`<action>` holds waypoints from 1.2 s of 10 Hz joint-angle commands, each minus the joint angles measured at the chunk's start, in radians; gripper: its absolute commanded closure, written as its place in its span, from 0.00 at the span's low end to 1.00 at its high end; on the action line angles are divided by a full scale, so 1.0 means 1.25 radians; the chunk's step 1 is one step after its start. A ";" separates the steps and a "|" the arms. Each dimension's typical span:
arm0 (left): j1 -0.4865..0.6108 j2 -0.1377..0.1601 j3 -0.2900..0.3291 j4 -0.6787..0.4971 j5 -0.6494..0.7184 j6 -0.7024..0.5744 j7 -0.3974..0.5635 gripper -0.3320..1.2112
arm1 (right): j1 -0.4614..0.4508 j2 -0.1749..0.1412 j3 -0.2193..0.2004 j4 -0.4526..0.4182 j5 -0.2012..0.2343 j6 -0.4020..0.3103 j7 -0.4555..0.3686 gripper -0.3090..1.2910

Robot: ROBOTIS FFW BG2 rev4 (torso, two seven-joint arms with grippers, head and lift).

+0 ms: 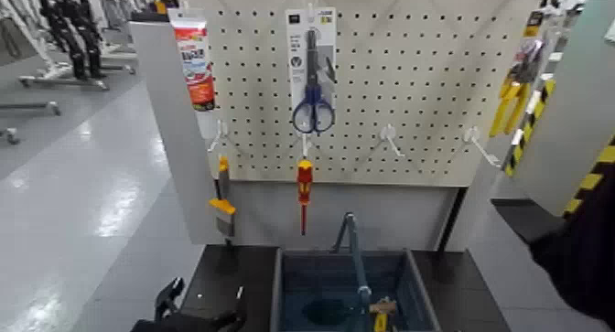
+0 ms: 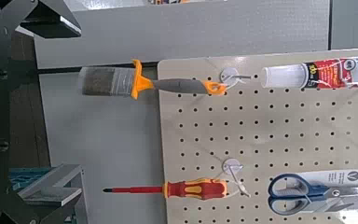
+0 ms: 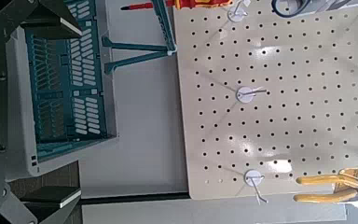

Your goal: Put the yellow paint brush into the crate.

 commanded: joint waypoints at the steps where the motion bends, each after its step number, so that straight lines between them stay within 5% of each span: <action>1: 0.000 0.000 0.000 0.002 0.000 0.001 0.000 0.29 | 0.000 0.001 -0.001 0.000 0.000 0.000 0.000 0.27; 6: -0.011 -0.001 0.028 0.002 0.031 0.030 -0.038 0.29 | 0.000 0.001 0.000 0.000 0.000 0.001 0.000 0.27; 12: -0.090 -0.013 0.168 0.004 0.080 0.154 -0.253 0.28 | -0.004 0.000 0.002 0.002 -0.001 0.004 0.000 0.27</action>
